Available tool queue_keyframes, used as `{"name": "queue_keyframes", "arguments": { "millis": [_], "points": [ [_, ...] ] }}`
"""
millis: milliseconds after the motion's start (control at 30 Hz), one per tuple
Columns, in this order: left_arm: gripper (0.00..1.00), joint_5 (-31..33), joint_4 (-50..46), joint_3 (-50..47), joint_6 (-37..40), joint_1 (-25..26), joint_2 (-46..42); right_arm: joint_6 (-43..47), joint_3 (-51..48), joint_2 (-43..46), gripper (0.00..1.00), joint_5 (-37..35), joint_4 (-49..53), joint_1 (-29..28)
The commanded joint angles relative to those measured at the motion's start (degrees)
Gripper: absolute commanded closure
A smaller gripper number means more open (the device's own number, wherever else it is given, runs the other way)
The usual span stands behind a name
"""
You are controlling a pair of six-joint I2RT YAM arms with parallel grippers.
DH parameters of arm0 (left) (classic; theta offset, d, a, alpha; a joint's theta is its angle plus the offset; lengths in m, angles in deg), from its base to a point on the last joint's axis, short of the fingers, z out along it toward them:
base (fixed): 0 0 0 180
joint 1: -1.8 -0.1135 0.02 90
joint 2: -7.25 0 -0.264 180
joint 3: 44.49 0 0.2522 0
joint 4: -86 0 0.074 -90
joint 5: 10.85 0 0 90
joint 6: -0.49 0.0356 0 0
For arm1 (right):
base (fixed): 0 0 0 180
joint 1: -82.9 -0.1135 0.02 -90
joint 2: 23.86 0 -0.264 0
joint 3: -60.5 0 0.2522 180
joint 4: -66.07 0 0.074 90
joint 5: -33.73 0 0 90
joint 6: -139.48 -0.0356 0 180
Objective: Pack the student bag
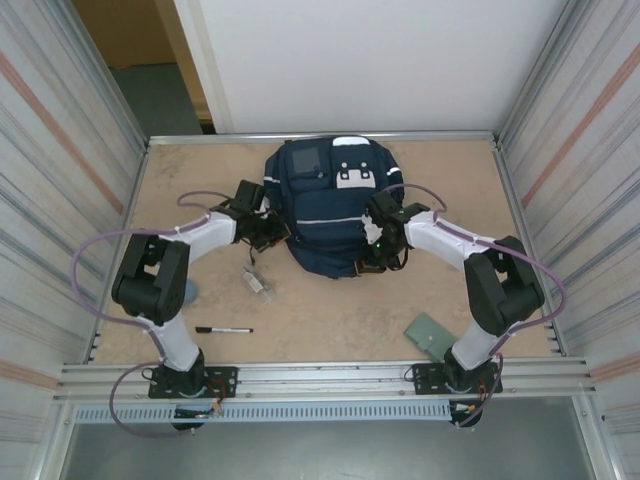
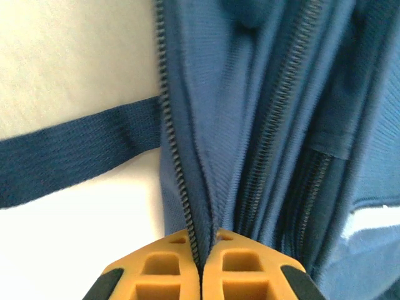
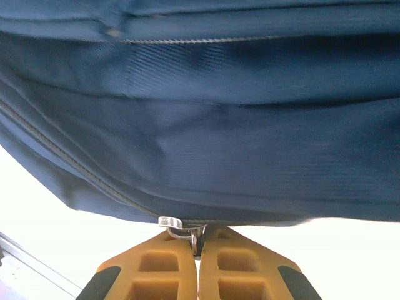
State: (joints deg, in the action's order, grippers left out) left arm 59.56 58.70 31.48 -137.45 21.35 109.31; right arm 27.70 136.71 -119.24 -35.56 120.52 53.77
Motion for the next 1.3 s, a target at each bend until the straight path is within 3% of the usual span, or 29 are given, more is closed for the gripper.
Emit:
{"name": "queue_keyframes", "arguments": {
  "millis": [0, 100, 233, 367, 533, 733, 1133, 1267],
  "points": [
    [0.94, 3.57, -0.25, 6.12, 4.32, -4.36, 3.03, 1.04, -0.46, 1.4, 1.0, -1.58, 8.45, -0.4],
    [0.72, 5.6, -5.25, 10.99, 6.59, -4.7, 4.61, -0.1, 0.54, 1.12, 1.0, -0.29, 5.74, -2.49],
    [0.65, 4.05, -7.23, 7.83, 4.66, -4.45, -0.25, -3.39, 2.46, 0.69, 1.0, 0.57, 1.94, -5.09],
    [0.6, 4.12, -8.12, -1.84, 3.34, -1.25, -10.35, -5.37, 3.9, 0.61, 1.0, 2.98, -1.73, -6.53],
    [0.58, 2.14, -7.71, -9.92, -2.2, 3.38, -18.73, -5.12, 6.9, -0.86, 1.0, 5.32, -1.22, -7.84],
    [0.51, 17.24, -5.02, -12.98, -9.22, 12.71, -24.73, -5.55, 9.15, -2.73, 1.0, 6.14, -1.49, -10.86],
    [0.5, 20.57, 5.08, -14.33, -17.92, 17.5, -15.35, -8.58, 9.28, -3.27, 1.0, 4.56, -4.74, -15.34],
    [0.6, 17.54, 9.48, -14.8, -18.77, 17.93, -12.09, -8.52, 8.79, -3.16, 1.0, 3.88, -4.62, -15.23]
  ]
}}
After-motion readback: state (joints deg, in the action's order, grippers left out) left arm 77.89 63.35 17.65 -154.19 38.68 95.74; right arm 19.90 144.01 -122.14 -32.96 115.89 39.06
